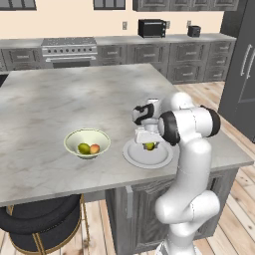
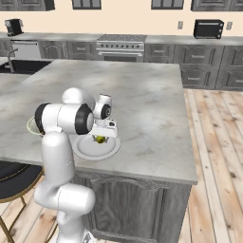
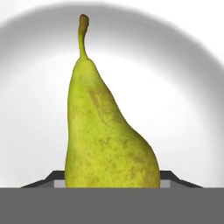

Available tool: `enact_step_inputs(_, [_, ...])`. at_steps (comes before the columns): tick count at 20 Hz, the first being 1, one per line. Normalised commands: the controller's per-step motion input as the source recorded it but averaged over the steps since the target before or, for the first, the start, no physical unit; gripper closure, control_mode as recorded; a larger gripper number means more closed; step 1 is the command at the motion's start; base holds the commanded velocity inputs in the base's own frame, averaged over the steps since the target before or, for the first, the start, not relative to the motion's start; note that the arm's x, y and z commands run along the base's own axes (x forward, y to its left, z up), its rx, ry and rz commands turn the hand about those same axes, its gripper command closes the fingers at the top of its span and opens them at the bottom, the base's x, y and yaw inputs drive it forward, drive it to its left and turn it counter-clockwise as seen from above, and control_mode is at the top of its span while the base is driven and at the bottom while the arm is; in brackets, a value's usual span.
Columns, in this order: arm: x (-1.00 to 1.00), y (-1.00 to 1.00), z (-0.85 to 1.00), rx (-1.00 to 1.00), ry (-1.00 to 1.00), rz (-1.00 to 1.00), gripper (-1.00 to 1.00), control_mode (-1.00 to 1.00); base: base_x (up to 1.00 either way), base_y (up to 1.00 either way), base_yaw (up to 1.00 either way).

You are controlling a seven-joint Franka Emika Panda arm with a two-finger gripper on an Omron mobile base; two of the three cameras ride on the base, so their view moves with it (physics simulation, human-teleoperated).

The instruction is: Take the fruits from the plate on the dining counter and place two fruits in each bowl.

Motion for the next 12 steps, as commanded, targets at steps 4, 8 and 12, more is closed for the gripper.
enact_step_inputs(4, [-0.19,-0.03,0.41,0.0,0.0,0.0,1.0,-1.0,0.0,0.0,0.0])
enact_step_inputs(8, [-0.87,-0.1,0.65,0.0,-0.01,0.0,1.0,-1.0,0.0,0.0,0.0])
enact_step_inputs(12, [-1.0,-0.1,0.77,0.0,-0.01,-0.01,1.0,-1.0,0.0,0.0,0.0])
